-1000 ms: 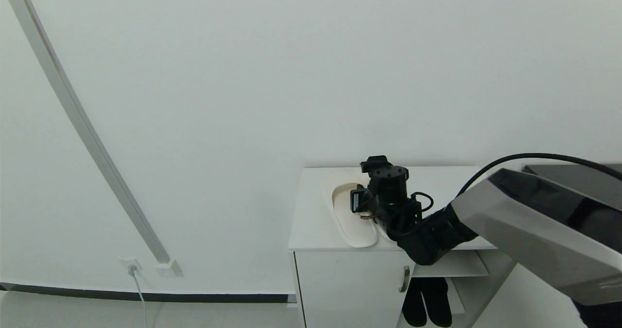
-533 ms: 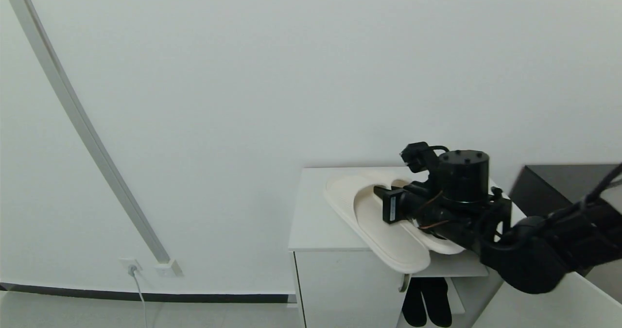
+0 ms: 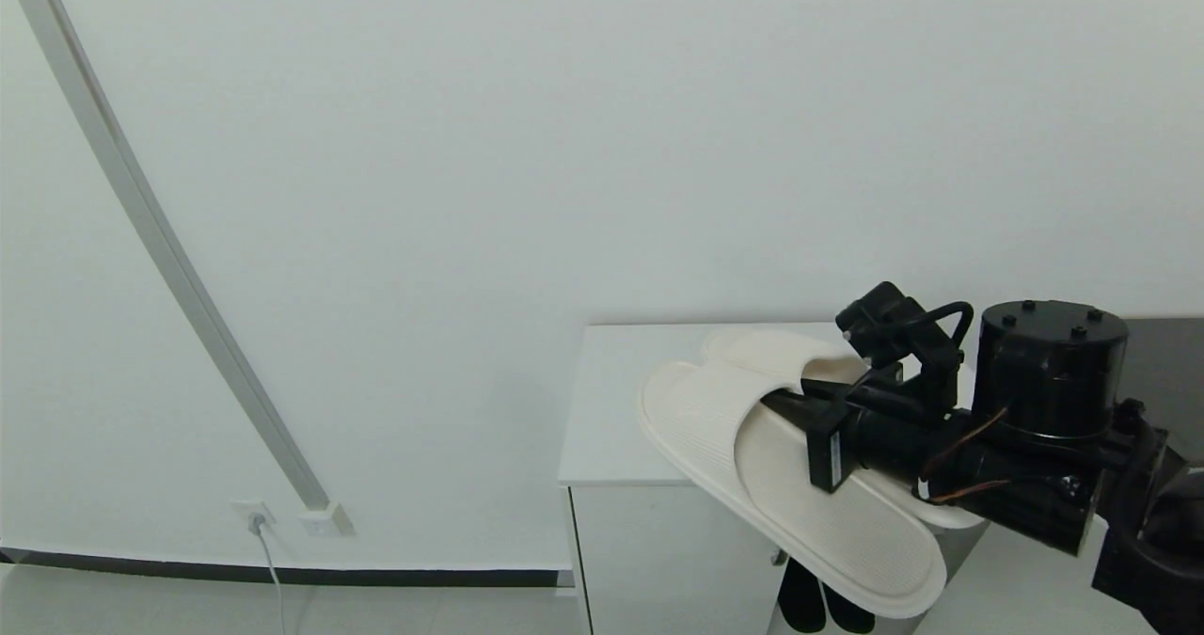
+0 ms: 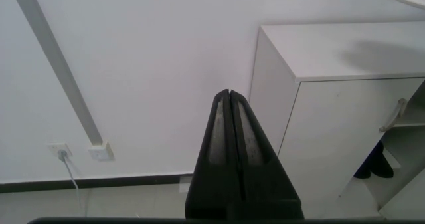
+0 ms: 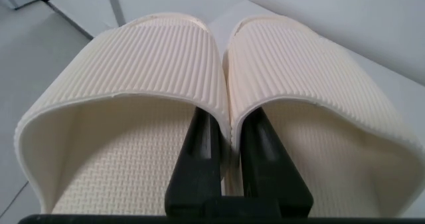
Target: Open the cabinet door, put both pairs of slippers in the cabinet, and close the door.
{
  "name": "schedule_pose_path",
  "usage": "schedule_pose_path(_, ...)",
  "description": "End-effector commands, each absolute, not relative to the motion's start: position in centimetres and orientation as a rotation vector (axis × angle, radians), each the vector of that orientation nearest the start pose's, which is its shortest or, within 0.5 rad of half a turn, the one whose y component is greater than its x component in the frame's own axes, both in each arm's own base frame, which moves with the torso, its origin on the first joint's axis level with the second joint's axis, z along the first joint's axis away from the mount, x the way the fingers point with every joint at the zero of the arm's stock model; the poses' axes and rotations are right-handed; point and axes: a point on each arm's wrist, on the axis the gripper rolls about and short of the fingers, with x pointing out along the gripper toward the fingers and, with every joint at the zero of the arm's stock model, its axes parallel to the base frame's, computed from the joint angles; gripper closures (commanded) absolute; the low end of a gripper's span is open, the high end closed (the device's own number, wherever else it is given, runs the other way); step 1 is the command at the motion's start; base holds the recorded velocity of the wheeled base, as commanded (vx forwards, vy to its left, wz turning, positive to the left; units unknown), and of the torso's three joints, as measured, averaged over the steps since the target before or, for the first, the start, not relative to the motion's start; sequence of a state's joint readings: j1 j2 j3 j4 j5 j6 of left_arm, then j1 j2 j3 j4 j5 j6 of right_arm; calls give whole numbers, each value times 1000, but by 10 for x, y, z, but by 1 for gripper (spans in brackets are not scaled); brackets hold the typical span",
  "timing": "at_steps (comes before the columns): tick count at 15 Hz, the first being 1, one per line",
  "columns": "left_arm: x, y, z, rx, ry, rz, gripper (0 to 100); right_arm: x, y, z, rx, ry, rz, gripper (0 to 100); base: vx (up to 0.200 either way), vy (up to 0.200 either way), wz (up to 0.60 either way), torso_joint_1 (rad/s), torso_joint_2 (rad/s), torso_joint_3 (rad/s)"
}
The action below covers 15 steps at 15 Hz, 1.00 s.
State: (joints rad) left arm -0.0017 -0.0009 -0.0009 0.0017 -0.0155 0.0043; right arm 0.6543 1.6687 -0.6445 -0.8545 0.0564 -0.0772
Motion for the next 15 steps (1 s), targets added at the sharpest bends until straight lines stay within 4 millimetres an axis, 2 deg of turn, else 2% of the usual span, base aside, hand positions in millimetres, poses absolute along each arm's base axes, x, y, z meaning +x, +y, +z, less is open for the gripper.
schedule_pose_path(1, -23, 0, 76, 5, 0, -17, 100, 223, 177, 171, -123, 139, 733, 100, 0, 0, 0, 0, 0, 0)
schedule_pose_path(5, -23, 0, 75, 5, 1, -17, 100, 223, 177, 170, -123, 144, 736, 100, 0, 0, 0, 0, 0, 0)
schedule_pose_path(15, -23, 0, 76, 3, 0, -18, 100, 221, 178, 162, -134, 173, 739, 100, -200, 0, 0, 2, 1, 2)
